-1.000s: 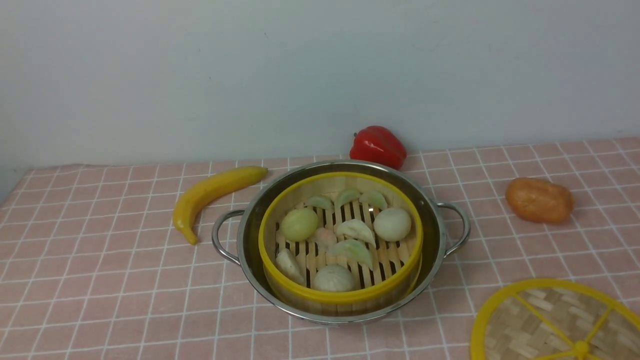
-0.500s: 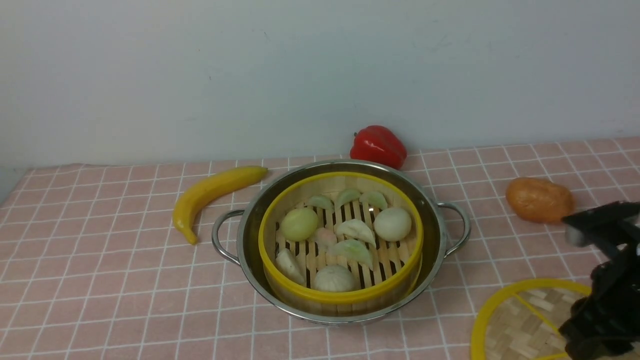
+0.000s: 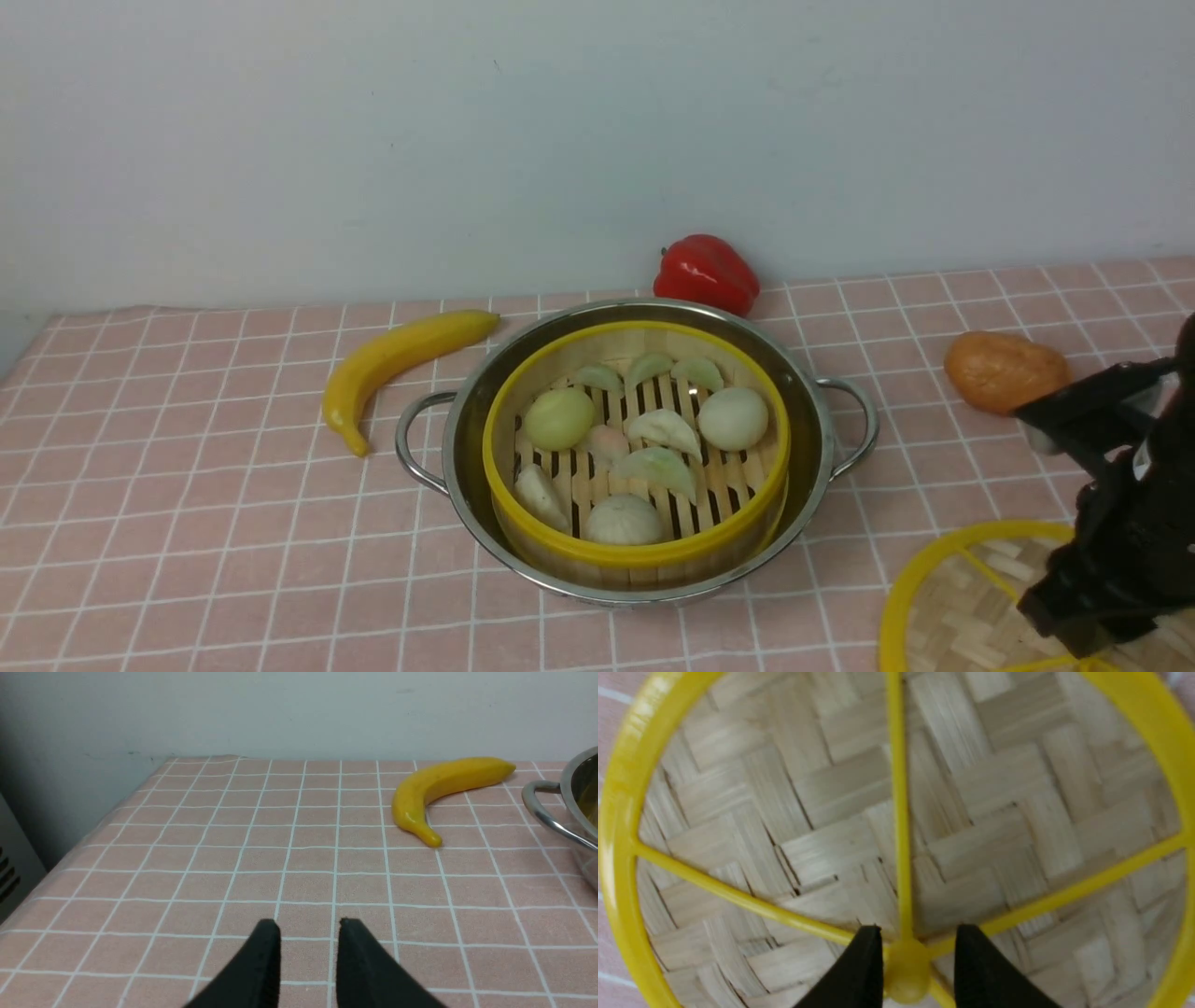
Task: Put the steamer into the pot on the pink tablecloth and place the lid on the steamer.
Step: 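Move the gripper down to the bamboo steamer lid and grasp its center knob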
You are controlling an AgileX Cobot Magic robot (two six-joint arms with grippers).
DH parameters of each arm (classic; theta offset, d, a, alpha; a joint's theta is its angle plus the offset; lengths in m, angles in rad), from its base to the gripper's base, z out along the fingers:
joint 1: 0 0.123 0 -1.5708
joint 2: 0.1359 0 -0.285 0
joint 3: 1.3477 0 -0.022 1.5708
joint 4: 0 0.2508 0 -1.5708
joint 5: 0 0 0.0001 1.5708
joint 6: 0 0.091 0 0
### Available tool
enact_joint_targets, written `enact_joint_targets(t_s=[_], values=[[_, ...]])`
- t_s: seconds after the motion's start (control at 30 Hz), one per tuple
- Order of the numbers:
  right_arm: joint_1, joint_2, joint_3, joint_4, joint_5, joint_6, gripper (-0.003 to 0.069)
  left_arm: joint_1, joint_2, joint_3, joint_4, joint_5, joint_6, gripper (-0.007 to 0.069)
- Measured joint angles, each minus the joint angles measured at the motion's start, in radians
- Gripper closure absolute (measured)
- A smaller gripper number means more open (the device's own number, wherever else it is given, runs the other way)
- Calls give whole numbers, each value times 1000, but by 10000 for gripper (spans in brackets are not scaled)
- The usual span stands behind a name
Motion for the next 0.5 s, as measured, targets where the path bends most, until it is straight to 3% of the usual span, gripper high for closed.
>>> enact_joint_targets(t_s=[0.27, 0.4, 0.5], values=[[0, 54, -7, -7, 6, 26, 423, 0, 0, 0, 0, 0, 0, 433], [3, 50, -12, -12, 25, 63, 514, 0, 0, 0, 0, 0, 0, 424], [3, 14, -10, -22, 25, 101, 512, 0, 0, 0, 0, 0, 0, 423]])
